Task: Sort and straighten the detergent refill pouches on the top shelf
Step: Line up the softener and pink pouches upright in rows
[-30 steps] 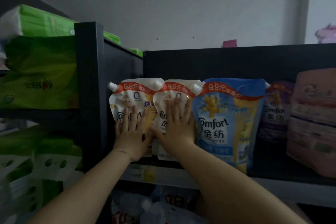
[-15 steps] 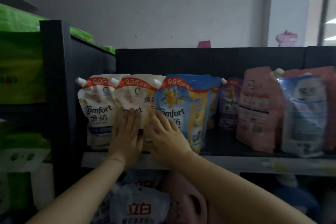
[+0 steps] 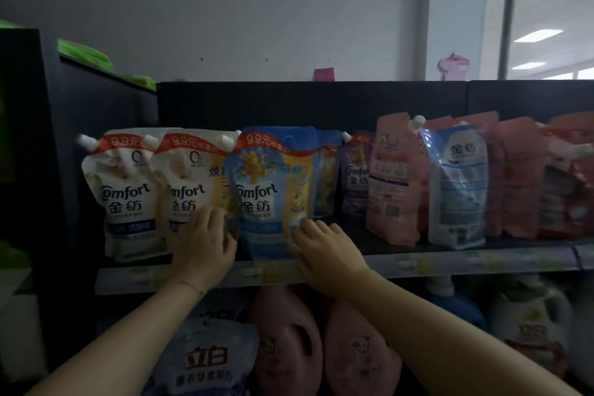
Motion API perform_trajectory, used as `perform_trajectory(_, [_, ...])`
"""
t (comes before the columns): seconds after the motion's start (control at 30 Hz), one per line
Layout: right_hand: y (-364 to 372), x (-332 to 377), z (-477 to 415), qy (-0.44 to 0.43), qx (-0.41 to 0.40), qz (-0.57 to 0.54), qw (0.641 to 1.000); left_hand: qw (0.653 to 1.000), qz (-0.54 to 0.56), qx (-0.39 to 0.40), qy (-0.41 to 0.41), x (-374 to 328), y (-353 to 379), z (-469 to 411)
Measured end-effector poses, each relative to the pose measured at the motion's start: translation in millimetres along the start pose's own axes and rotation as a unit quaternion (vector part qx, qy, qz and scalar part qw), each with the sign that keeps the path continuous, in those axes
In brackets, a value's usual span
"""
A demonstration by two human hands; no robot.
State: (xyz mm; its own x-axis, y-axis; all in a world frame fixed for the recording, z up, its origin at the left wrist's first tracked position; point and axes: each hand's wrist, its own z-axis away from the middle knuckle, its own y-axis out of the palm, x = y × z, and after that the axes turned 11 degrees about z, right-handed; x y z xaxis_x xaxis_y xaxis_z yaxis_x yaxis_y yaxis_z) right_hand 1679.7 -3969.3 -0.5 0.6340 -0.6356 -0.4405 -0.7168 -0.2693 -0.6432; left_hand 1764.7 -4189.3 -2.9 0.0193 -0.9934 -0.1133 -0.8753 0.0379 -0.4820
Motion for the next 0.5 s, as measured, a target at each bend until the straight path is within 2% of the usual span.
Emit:
perform_trajectory(0.13, [-4.3,-18.1,14.3,0.024,0.018,-0.015,0.999,0.995,0.036,0.040,0.088,-25.5,10.6,8.3])
perform_trajectory(0.27, [-8.6,-33.6,27.3,0.049,0.043,-0.027,0.998,0.987,0.039,0.081,0.133,-57.1,21.1,14.3])
perform_trajectory(0.5, [-9.3,-65.7,44.2,0.059,0.062,-0.043,0.995,0.975,0.089,0.157,0.130,-118.0,40.4,1.8])
